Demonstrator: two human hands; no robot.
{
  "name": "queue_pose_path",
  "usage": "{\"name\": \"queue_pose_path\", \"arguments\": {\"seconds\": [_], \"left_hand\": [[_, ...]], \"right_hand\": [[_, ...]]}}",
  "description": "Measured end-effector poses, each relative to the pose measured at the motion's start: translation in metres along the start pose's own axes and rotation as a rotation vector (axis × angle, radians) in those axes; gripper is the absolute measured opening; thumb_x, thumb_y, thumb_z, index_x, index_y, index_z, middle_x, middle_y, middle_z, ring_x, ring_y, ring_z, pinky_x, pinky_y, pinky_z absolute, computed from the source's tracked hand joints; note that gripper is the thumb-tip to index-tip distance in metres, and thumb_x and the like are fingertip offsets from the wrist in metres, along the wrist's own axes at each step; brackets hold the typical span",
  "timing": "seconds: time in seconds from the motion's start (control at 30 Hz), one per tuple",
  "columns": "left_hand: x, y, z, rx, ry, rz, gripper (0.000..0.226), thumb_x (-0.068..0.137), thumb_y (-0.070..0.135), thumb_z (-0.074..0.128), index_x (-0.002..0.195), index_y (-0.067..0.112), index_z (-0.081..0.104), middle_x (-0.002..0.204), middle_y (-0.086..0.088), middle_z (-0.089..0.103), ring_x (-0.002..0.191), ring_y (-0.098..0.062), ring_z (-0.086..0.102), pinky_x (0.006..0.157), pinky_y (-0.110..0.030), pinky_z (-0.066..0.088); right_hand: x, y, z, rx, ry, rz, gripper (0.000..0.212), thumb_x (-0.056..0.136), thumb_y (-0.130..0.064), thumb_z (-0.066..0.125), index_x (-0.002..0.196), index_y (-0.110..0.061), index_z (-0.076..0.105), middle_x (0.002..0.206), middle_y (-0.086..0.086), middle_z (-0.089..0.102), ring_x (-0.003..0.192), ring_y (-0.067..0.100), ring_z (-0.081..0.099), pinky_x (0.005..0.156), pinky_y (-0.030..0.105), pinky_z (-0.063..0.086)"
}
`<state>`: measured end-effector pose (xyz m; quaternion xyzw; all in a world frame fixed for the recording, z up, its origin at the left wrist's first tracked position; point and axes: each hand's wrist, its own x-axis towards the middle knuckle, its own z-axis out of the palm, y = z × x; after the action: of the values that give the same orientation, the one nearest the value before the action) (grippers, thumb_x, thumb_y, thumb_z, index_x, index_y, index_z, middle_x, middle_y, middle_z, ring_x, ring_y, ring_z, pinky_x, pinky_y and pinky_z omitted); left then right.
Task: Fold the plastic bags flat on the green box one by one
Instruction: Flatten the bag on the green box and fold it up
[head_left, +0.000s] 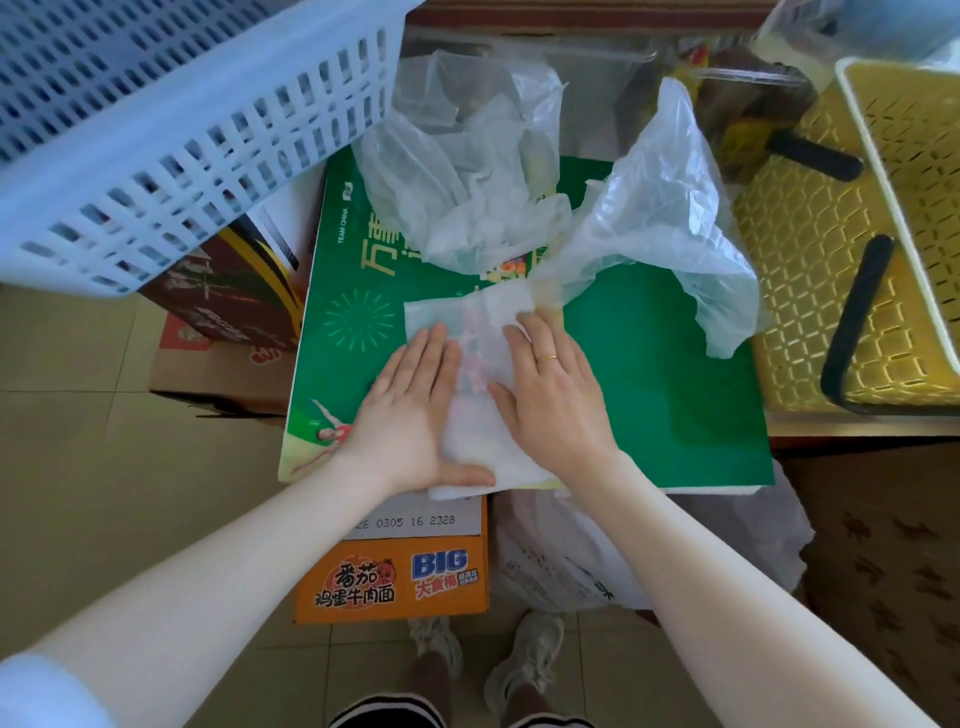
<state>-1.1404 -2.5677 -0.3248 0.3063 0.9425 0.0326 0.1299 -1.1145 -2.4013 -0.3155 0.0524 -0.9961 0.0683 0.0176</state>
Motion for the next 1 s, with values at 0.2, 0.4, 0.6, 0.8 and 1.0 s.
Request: {"name": "queue_pose_path", "arguments": {"seconds": [0.2, 0.4, 0.6, 0.8, 1.0], "left_hand": [[-0.002, 0.001, 0.0, -0.036, 0.018, -0.016, 0.138, 0.046, 0.09, 0.042, 0.146, 0.002, 0.004, 0.154, -0.017, -0.003, 0.143, -0.027, -0.006, 0.112, -0.033, -0.012], [-0.005, -0.001, -0.005, -0.054, 0.005, 0.005, 0.141, 0.045, 0.091, 0.043, 0.146, 0.005, -0.004, 0.154, -0.017, -0.01, 0.142, -0.028, -0.012, 0.114, -0.037, -0.012], [-0.047, -0.001, 0.0, -0.043, 0.082, 0.298, 0.099, 0.068, 0.078, 0.041, 0.136, 0.007, 0.035, 0.145, -0.013, 0.028, 0.134, -0.029, 0.022, 0.115, -0.036, -0.001], [-0.05, -0.013, 0.02, -0.137, 0.223, 0.341, 0.061, 0.073, 0.034, 0.07, 0.124, 0.009, 0.05, 0.124, -0.018, 0.057, 0.116, -0.032, 0.054, 0.104, -0.043, 0.033], [-0.048, -0.012, 0.018, -0.27, 0.347, 0.34, 0.038, 0.08, 0.013, 0.043, 0.108, 0.007, 0.068, 0.114, -0.013, 0.064, 0.109, -0.03, 0.06, 0.099, -0.043, 0.04]], "right_hand": [[0.015, 0.004, 0.02, 0.034, -0.232, 0.043, 0.082, 0.083, -0.058, 0.005, 0.149, -0.009, 0.006, 0.158, 0.008, 0.002, 0.145, 0.019, 0.002, 0.115, 0.03, -0.002], [0.021, 0.005, 0.011, 0.019, -0.401, 0.081, 0.077, 0.093, -0.06, 0.019, 0.148, -0.015, -0.01, 0.156, 0.005, -0.017, 0.144, 0.017, -0.013, 0.116, 0.033, -0.005], [0.01, 0.016, -0.018, 0.248, -0.232, 0.017, 0.068, 0.095, -0.048, 0.031, 0.148, -0.009, 0.014, 0.158, 0.007, -0.003, 0.145, 0.022, -0.002, 0.115, 0.034, 0.002], [-0.022, 0.028, -0.024, 0.261, -0.175, -0.087, 0.047, 0.092, -0.031, 0.041, 0.127, -0.001, 0.051, 0.148, 0.017, 0.032, 0.131, 0.04, 0.038, 0.103, 0.044, 0.036], [-0.035, 0.043, -0.029, 0.349, -0.3, -0.157, 0.073, 0.083, -0.057, 0.042, 0.136, -0.006, 0.044, 0.152, 0.008, 0.027, 0.14, 0.024, 0.027, 0.112, 0.033, 0.024]]}}
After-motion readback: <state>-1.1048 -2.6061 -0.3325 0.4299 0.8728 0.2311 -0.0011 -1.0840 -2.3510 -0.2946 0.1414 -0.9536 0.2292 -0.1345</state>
